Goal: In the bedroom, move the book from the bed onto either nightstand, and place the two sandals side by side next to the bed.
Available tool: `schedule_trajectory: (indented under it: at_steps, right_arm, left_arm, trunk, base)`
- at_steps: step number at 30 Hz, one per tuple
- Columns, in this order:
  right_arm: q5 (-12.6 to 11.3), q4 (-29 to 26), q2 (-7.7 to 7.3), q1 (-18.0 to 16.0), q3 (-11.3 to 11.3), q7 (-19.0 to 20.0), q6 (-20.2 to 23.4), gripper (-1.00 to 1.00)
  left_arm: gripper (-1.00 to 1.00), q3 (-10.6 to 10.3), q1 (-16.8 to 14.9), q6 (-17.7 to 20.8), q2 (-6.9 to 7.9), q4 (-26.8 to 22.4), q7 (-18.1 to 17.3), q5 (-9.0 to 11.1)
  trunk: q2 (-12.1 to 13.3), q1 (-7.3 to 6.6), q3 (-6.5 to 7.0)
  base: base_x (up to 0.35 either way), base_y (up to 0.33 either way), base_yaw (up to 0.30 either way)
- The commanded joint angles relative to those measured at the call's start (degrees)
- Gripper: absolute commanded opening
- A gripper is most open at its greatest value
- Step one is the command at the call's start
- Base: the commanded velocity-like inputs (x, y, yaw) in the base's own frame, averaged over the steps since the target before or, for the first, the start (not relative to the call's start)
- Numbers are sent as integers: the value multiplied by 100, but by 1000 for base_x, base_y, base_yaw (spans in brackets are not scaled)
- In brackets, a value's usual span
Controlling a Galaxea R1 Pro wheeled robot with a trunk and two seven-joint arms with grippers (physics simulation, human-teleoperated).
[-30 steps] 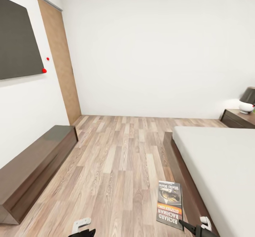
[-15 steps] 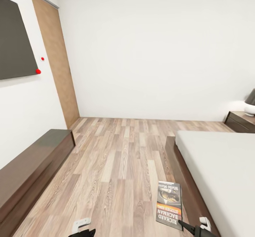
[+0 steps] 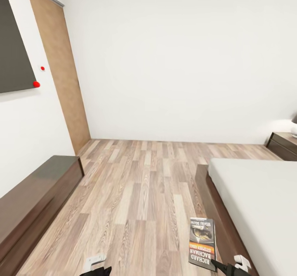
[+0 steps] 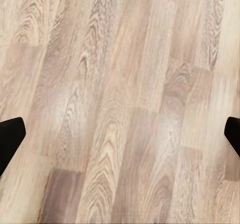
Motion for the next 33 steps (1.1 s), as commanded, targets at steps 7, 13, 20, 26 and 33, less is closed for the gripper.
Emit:
schedule_trajectory:
  at_steps: [7, 13, 20, 26, 33]
  right_arm:
    - [-23, 3, 64, -4, -33, -480, 48, -100]
    - [-22, 9, 127, -4, -42, -916, 45, -100]
    - [-22, 219, 138, -4, -45, -1005, 36, -100]
    - [-22, 277, 136, -4, -45, -1010, 36, -100]
    - [-23, 288, 139, -4, -45, -1011, 35, -100]
  left_arm:
    - [100, -48, -5, -16, -1, 7, -22, 55]
    - [100, -56, -5, -10, -8, 8, 4, 50]
    - [100, -63, 172, 3, 3, 19, 295, -152]
    - [100, -63, 526, -14, 17, 9, 591, -442]
    - [100, -64, 586, -151, 39, 12, 679, -624]
  trunk:
    - [-3, 3, -6]
    - [-3, 3, -6]
    - [-3, 3, -6]
    - [-3, 3, -6]
    - [-3, 3, -6]
  base:
    - [332, 0, 0]
    - [332, 0, 0]
    - [330, 0, 0]
    - [290, 0, 0]
    - [302, 0, 0]
